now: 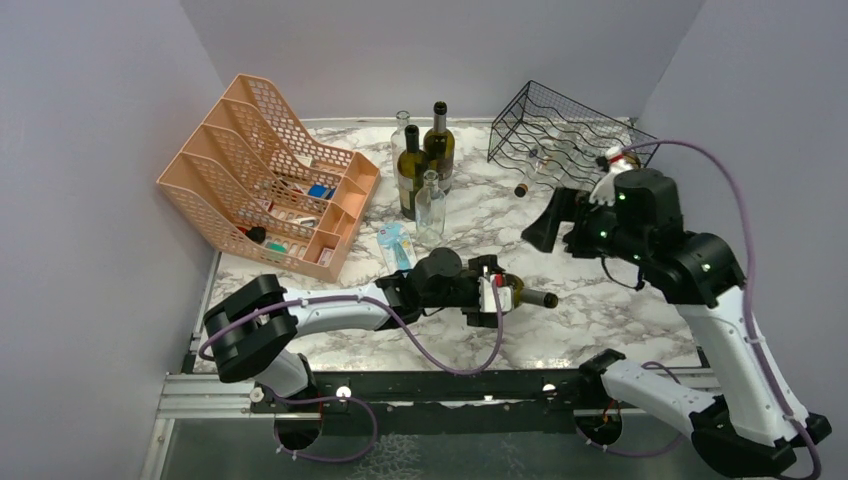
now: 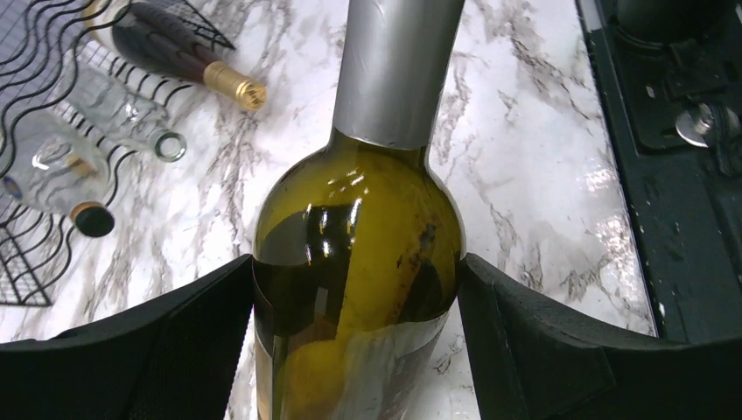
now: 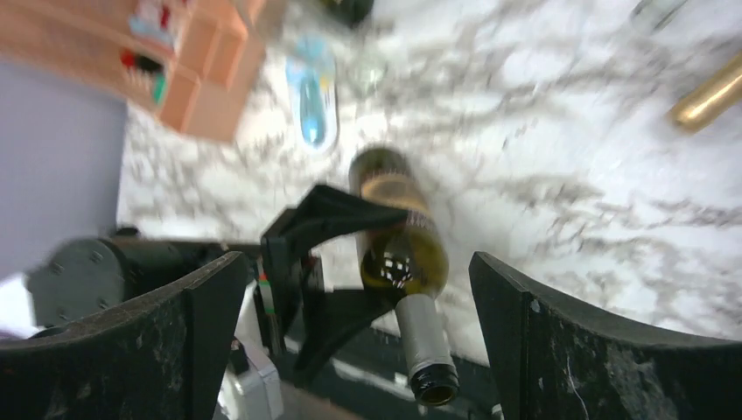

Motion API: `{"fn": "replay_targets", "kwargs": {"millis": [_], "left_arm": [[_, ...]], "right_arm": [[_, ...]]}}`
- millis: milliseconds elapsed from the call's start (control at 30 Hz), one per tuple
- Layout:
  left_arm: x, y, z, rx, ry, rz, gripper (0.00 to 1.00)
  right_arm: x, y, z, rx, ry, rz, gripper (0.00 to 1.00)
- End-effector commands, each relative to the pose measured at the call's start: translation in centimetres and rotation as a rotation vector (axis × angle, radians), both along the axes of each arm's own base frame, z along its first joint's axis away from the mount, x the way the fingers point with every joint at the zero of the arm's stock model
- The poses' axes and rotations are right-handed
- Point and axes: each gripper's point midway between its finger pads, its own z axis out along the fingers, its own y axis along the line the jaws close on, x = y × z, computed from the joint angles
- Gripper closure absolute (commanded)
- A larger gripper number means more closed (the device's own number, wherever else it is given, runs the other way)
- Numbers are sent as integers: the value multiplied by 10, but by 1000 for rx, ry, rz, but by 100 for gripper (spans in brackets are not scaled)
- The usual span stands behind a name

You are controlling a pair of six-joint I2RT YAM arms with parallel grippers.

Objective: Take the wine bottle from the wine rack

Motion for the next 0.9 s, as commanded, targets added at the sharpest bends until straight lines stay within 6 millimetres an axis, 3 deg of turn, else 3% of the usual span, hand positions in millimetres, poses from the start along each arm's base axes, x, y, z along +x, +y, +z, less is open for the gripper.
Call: {"fn": "replay_targets", "kwargs": {"millis": [0, 100, 200, 400, 633, 867], "left_arm": [[17, 0, 57, -202, -30, 131, 70], [32, 11, 67, -269, -4, 257, 70], [47, 25, 74, -330, 8, 382, 70], [66, 53, 90, -469, 29, 539, 70], [105, 90, 103, -632, 148, 623, 70], [124, 111, 103, -676, 158, 695, 70]], "right_arm": [[17, -48, 71, 5, -264, -277, 0], [8, -57, 105, 78, -408, -295, 0], [-2, -69, 115, 123, -497, -327, 0], [-16, -89, 107, 136, -540, -391, 0], [-9, -77, 100, 122, -505, -349, 0], [-1, -64, 89, 127, -473, -314, 0]]}}
